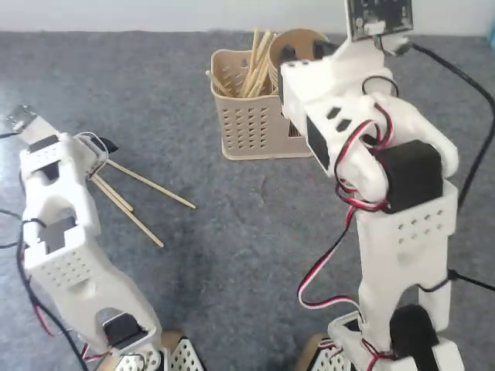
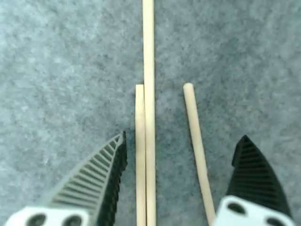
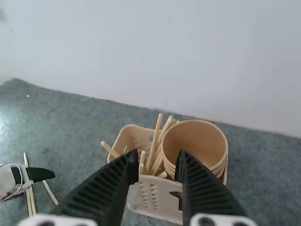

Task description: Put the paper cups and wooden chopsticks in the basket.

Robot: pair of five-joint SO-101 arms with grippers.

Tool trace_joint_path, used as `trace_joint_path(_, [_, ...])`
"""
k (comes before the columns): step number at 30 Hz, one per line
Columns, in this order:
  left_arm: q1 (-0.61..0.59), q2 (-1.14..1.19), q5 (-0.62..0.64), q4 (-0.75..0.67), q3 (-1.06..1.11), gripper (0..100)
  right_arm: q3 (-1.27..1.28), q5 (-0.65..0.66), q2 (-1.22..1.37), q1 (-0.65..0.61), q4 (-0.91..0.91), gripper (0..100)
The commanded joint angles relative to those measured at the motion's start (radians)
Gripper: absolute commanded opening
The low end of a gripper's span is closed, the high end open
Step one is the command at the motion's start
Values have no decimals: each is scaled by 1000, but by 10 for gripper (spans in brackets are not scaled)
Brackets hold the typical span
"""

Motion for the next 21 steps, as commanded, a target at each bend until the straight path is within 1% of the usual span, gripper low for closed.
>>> trace_joint_path(1, [21, 6, 8, 84, -73, 330, -48, -14, -56, 1, 74, 141])
trace_joint_path(5, [41, 63, 5, 196, -134, 250, -48, -14, -82, 1, 140, 141])
trace_joint_path(9, [41, 129, 5, 279, -219, 165, -48, -14, -117, 1, 202, 140])
trace_joint_path(13, [41, 184, 3, 339, -289, 26, -48, -14, -156, 1, 260, 140])
trace_joint_path(14, [41, 192, 3, 348, -298, 12, -48, -14, -168, 1, 272, 140])
trace_joint_path(21, [43, 198, 3, 354, -308, 12, -46, -14, -242, -4, 334, 140])
